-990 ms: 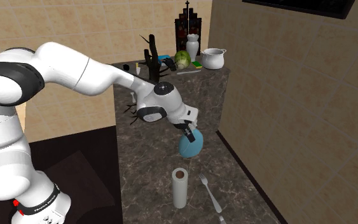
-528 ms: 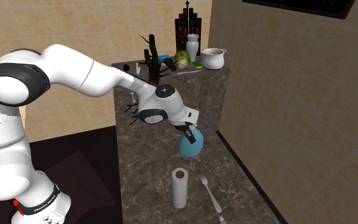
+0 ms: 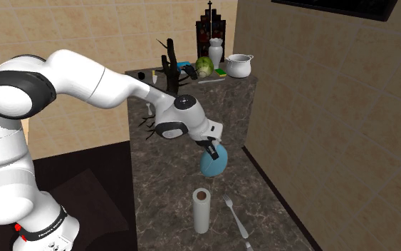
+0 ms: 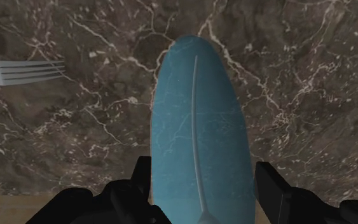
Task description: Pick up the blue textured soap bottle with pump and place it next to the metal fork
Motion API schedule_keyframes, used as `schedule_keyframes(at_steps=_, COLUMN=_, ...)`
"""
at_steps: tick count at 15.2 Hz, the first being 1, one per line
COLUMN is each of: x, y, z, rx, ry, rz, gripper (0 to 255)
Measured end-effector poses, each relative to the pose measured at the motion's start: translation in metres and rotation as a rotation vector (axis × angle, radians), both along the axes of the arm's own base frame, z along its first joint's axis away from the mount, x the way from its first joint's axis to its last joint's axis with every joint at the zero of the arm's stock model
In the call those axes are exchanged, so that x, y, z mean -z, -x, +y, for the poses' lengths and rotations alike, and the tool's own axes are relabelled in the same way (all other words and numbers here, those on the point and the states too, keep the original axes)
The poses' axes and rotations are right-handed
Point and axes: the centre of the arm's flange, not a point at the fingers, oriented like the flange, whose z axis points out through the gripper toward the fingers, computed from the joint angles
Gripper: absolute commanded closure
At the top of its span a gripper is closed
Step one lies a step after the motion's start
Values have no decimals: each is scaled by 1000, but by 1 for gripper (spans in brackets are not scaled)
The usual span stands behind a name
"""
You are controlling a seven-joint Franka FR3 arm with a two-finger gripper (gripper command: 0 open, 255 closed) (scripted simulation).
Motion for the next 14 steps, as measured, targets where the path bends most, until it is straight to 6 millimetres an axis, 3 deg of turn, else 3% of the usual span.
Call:
schedule_keyframes(at_steps=5, x=-2, y=0, z=0, rx=0, ry=-1, rz=1, gripper=255)
schedule_keyframes(at_steps=14, x=-46, y=0, z=1, rx=-1, ry=-1, rz=2, gripper=255)
